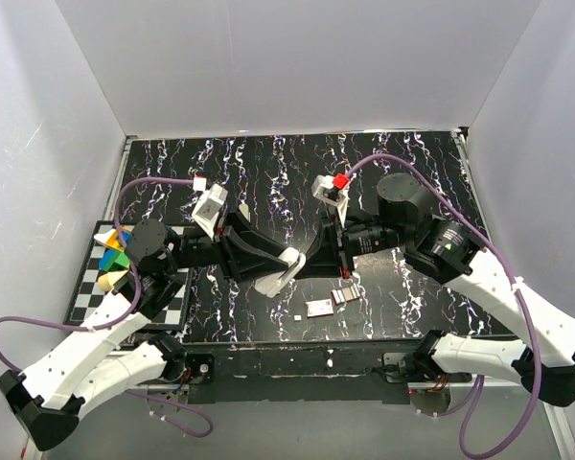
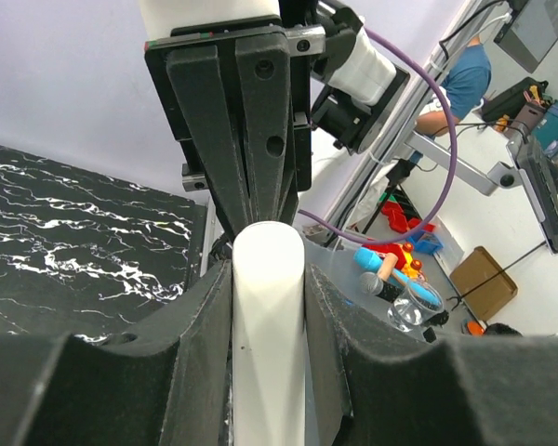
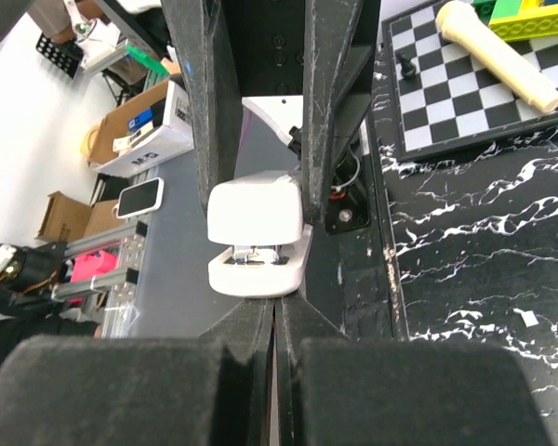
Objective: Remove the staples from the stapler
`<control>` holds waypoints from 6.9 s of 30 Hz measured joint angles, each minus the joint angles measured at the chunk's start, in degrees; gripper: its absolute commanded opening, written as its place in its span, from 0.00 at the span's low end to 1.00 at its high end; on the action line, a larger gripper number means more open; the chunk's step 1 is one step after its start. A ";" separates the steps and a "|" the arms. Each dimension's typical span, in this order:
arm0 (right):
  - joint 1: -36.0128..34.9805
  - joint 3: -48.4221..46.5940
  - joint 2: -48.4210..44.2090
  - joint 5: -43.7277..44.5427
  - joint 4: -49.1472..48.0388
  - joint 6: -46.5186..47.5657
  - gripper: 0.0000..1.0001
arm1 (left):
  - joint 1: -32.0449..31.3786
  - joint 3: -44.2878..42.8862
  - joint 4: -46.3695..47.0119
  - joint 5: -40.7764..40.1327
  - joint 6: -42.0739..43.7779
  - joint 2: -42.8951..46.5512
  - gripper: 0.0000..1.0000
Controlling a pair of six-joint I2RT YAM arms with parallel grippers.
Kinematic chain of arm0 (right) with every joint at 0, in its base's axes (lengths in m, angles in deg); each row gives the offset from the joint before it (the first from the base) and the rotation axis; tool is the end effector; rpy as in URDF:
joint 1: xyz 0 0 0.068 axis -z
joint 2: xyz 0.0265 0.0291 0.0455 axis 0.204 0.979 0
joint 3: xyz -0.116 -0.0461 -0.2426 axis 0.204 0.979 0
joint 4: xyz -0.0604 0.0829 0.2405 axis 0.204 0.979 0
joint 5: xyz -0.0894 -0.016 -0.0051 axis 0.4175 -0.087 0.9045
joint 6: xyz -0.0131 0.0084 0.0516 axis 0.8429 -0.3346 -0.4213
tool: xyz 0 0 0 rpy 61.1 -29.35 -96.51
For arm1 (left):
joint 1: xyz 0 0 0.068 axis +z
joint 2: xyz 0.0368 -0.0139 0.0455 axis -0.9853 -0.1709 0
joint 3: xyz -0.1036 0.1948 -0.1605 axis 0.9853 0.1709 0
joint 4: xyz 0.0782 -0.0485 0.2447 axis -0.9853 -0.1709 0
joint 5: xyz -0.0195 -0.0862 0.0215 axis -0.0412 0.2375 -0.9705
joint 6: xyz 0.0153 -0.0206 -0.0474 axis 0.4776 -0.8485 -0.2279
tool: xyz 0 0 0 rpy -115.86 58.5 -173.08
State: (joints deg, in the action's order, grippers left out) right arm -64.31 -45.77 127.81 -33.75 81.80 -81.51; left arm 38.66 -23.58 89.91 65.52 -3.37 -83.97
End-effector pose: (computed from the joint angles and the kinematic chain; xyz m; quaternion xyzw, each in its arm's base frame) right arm 0.1139 0.1884 0.4374 -0.4252 0.6142 0.5809 0.3232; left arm 0.1147 -0.1361 0.3993 0.3367 0.5425 -0.6474 0.4162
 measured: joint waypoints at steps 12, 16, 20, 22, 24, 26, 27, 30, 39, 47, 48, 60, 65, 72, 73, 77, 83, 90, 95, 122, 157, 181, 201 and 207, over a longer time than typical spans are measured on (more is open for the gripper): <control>-0.15 -6.32 3.30 -5.42 9.90 1.92 0.01 | -3.80 -2.60 -2.27 1.64 3.30 -1.84 0.00; -0.33 -5.77 2.08 -3.82 11.23 3.13 0.01 | -4.46 -3.52 -6.29 0.22 5.79 -1.75 0.00; -0.61 -2.12 -0.48 -0.13 9.73 3.85 0.01 | -5.53 -4.57 -12.20 -3.43 8.61 -1.20 0.00; -0.81 0.52 -2.10 2.38 8.15 3.96 0.01 | -5.92 -4.76 -14.60 -5.60 9.64 -0.66 0.00; -0.87 3.19 -3.74 5.11 6.99 3.93 0.01 | -6.12 -5.03 -17.00 -8.17 10.62 0.13 0.00; -1.01 5.55 -5.35 8.28 5.88 3.93 0.01 | -6.36 -5.49 -19.15 -11.15 11.63 0.72 0.00; -1.09 6.75 -6.27 10.25 5.44 3.87 0.01 | -6.47 -5.90 -20.17 -12.70 12.13 0.81 0.00; -1.14 9.44 -8.68 15.74 4.50 3.65 0.01 | -6.73 -7.76 -24.06 -18.69 13.62 0.28 0.00; -0.79 18.25 -13.79 33.51 5.70 0.00 0.01 | -6.71 -13.66 -31.91 -42.45 16.50 -6.01 0.00; -0.79 23.08 -14.91 45.77 6.40 -5.18 0.01 | -2.49 -15.10 -32.98 -52.11 16.70 -17.77 0.00; -0.79 23.26 -14.88 46.18 6.38 -5.55 0.01 | -1.62 -15.34 -32.96 -52.83 16.70 -19.41 0.00; -0.79 26.73 -14.10 45.72 4.61 -8.35 0.26 | 5.62 -20.39 -30.67 -57.59 14.64 -39.04 0.00; -0.79 26.75 -14.21 45.72 4.55 -8.28 0.32 | 8.57 -23.30 -29.86 -58.12 13.66 -45.92 0.00; -0.79 27.15 -14.23 45.31 4.17 -8.28 0.34 | 10.12 -27.06 -28.11 -58.29 12.33 -55.56 0.00; -0.79 27.45 -14.27 45.24 4.00 -8.28 0.35 | 10.16 -27.39 -28.11 -58.47 12.17 -56.54 0.00; -0.79 28.15 -14.34 44.85 3.82 -8.15 0.35 | 10.16 -28.33 -28.13 -60.02 11.39 -60.70 0.00; -0.79 28.89 -14.38 44.41 3.21 -8.02 0.35 | 10.16 -28.59 -28.22 -62.23 11.17 -64.37 0.00; -0.76 29.97 -14.14 43.78 2.51 -7.85 0.36 | 10.10 -29.40 -28.72 -64.59 11.30 -66.49 0.08; -0.79 30.25 -13.64 43.58 2.01 -7.85 0.36 | 10.16 -29.49 -28.79 -66.07 11.39 -66.51 0.40; -0.74 26.10 -7.54 36.94 8.52 -2.75 0.48 | 10.14 -26.56 -30.56 -52.11 14.36 -45.40 0.76; -5.99 10.97 20.09 35.80 11.96 42.01 0.57 | 10.08 7.08 -37.31 -32.92 26.01 20.00 0.91; -7.21 -0.31 41.35 27.50 10.60 60.04 0.56 | 10.05 7.39 -39.12 -36.79 25.27 23.82 0.98; -7.72 -3.32 49.22 27.26 11.19 61.22 0.55 | 10.05 7.39 -39.50 -36.63 24.83 23.82 0.98; -7.93 -3.32 49.33 27.26 10.82 61.22 0.54 | 10.21 7.39 -39.52 -36.59 24.83 23.82 0.98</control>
State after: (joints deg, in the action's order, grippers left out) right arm -72.24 -49.10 177.14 -6.49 92.62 -20.29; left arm 48.87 -16.20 50.40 28.93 21.46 -60.15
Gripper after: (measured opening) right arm 0.542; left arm 0.981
